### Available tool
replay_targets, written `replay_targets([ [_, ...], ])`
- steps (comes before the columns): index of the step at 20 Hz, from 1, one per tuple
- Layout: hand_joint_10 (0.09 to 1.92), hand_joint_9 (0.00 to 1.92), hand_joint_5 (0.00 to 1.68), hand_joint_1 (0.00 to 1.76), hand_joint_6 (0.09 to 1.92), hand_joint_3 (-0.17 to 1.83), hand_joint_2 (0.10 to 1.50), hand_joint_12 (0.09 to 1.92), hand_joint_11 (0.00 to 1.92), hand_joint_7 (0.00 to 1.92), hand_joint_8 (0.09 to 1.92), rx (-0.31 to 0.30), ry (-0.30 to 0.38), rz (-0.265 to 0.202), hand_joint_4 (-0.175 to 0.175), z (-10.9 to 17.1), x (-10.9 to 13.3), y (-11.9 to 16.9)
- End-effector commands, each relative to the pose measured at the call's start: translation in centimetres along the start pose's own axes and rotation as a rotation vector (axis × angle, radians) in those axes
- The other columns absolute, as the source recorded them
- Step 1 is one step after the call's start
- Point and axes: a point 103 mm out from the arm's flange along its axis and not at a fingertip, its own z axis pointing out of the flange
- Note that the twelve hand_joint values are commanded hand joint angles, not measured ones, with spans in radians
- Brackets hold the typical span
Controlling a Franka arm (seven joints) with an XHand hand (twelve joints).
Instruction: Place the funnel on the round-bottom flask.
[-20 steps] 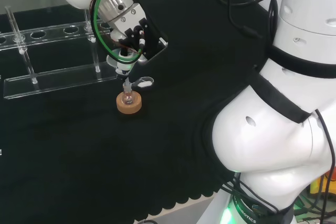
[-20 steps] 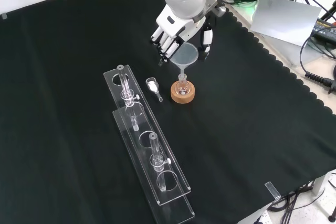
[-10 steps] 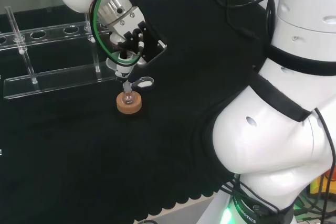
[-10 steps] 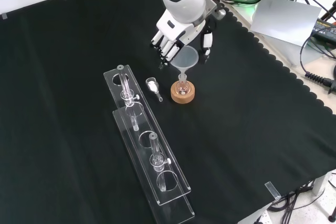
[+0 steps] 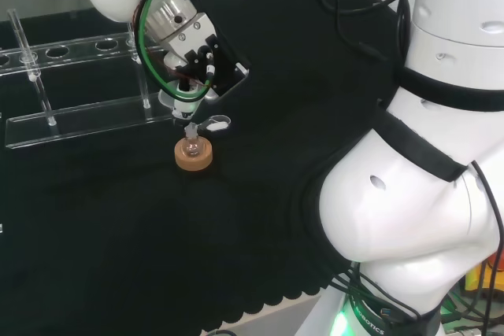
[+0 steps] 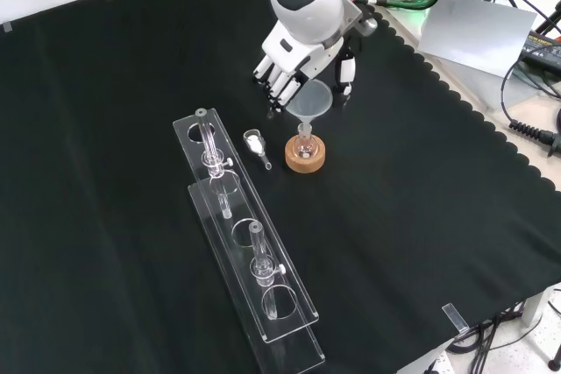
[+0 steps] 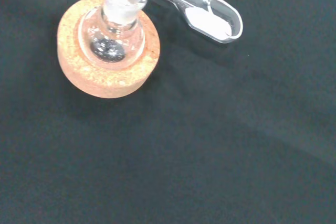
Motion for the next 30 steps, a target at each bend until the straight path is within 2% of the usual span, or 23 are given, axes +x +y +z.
replay_targets([
  [1, 0.56, 0.64, 0.53, 0.72, 0.09, 0.49, 0.75, 1.37, 0.24, 0.44, 0.69, 0.005, 0.007, 0.001, -0.044, 0.34, -0.23, 0.20],
  [16, 0.57, 0.62, 0.51, 0.72, 0.09, 0.49, 0.75, 1.37, 0.24, 0.41, 0.68, 0.013, 0.006, -0.001, -0.046, 1.11, 0.03, 0.27],
  [19, 0.61, 0.49, 0.41, 0.71, 0.09, 0.48, 0.75, 1.38, 0.22, 0.21, 0.68, 0.022, 0.014, 0.007, -0.047, 1.23, 0.22, 0.27],
  [21, 0.65, 0.31, 0.26, 0.69, 0.09, 0.47, 0.74, 1.40, 0.16, 0.06, 0.54, 0.028, 0.016, 0.005, -0.046, 1.27, 0.24, 0.29],
  [25, 0.72, 0.12, 0.06, 0.63, 0.09, 0.44, 0.71, 1.42, 0.08, 0.00, 0.24, 0.039, 0.016, 0.002, -0.039, 1.30, 0.07, 0.25],
  [30, 0.76, 0.07, 0.02, 0.60, 0.09, 0.40, 0.70, 1.44, 0.04, 0.00, 0.14, 0.043, 0.013, 0.001, -0.035, 1.26, -0.22, 0.00],
])
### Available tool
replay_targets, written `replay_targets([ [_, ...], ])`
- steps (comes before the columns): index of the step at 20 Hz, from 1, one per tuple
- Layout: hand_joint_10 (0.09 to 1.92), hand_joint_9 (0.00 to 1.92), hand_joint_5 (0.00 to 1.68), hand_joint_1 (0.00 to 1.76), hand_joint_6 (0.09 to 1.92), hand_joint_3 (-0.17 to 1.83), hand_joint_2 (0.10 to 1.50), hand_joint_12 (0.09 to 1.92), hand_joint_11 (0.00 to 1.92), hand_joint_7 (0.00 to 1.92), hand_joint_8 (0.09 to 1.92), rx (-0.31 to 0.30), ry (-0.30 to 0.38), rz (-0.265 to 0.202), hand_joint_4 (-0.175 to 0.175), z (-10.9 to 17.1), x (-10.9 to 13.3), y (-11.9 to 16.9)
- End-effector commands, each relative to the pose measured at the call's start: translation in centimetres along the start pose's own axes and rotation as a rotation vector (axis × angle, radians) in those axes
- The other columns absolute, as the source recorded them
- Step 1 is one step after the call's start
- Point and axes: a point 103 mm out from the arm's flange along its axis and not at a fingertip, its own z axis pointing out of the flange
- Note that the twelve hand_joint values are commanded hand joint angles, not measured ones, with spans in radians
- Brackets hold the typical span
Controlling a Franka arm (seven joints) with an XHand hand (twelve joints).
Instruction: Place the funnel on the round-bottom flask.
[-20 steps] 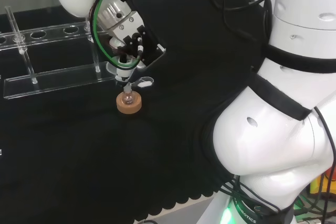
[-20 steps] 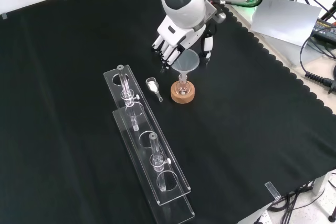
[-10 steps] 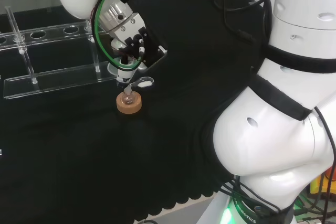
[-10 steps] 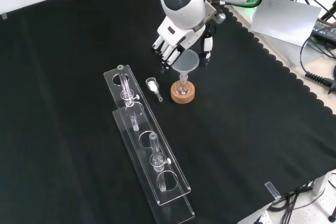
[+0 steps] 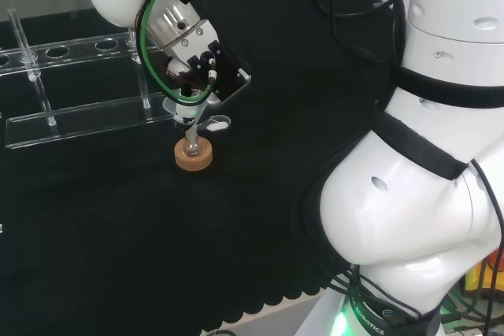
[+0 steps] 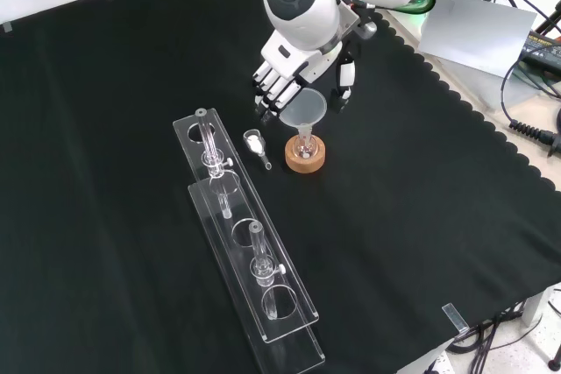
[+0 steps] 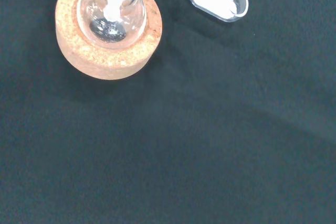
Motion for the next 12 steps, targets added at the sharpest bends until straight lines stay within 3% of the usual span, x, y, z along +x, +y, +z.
replay_targets([
  [1, 0.76, 0.06, 0.02, 0.59, 0.09, 0.39, 0.70, 1.44, 0.04, 0.00, 0.14, -0.009, -0.004, -0.002, -0.035, -0.1, -0.2, -0.4],
  [10, 0.77, 0.06, 0.02, 0.53, 0.09, 0.37, 0.70, 1.44, 0.03, 0.01, 0.13, -0.099, 0.023, -0.001, -0.036, -1.3, -1.5, -2.4],
  [12, 0.77, 0.07, 0.05, 0.52, 0.09, 0.33, 0.72, 1.44, 0.03, 0.01, 0.23, -0.131, 0.038, 0.001, -0.038, -1.6, -2.1, -3.0],
])
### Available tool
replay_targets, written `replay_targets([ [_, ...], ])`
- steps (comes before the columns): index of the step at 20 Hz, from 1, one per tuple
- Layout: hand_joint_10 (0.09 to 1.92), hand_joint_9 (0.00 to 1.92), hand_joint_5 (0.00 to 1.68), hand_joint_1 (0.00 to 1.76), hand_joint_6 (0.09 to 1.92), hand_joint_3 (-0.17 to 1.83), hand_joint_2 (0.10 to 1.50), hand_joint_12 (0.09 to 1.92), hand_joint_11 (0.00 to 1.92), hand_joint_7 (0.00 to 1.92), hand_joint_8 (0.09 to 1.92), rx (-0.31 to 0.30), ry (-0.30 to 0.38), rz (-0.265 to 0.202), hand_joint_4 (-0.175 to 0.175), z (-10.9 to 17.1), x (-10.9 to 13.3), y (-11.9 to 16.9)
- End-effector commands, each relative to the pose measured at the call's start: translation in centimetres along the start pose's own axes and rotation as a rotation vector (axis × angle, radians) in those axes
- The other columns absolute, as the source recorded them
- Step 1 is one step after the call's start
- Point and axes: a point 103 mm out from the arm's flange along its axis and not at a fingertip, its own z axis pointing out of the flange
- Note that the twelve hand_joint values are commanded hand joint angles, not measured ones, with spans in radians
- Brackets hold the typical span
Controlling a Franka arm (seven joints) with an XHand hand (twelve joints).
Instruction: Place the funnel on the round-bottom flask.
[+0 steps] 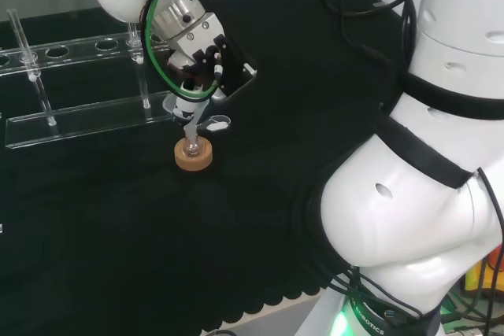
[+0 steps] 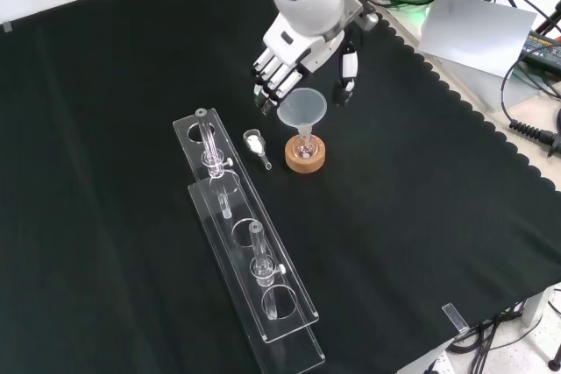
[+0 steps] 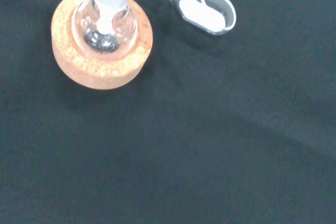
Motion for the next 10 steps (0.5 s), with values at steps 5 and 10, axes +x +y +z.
replay_targets([
  [5, 0.72, 0.31, 0.22, 0.58, 0.09, 0.30, 0.78, 1.42, 0.13, 0.11, 0.62, -0.187, 0.105, 0.008, -0.044, -1.5, -2.9, -3.0],
  [10, 0.68, 0.45, 0.33, 0.66, 0.09, 0.34, 0.78, 1.40, 0.20, 0.26, 0.70, -0.207, 0.152, 0.040, -0.051, -1.3, -5.1, -3.8],
])
